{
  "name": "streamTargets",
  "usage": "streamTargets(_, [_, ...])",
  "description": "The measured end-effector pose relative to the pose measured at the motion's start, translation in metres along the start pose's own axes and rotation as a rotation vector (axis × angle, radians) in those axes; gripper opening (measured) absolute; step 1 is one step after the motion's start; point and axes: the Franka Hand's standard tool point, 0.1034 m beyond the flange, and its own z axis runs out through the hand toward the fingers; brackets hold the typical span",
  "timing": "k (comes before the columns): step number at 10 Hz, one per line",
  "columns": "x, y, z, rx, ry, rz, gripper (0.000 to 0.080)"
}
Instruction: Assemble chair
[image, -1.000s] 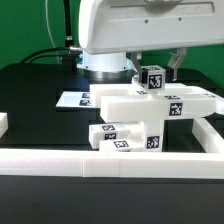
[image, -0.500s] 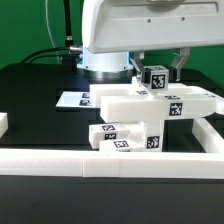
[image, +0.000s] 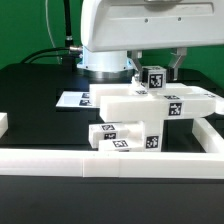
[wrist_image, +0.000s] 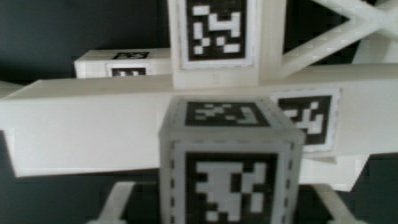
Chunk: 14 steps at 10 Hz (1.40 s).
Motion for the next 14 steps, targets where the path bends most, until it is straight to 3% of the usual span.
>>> streamTargets(11, [0.0037, 0.0051, 0.0039, -0.013, 0.033, -0.002, 0.0285])
streamTargets(13, [0.0035, 0.0066, 0.0013, -0.010, 0.029, 0.006, 0.0603])
streamTargets(14, [0.0037, 0.0071, -0.0001, -0.010, 0.031, 0.006, 0.0603])
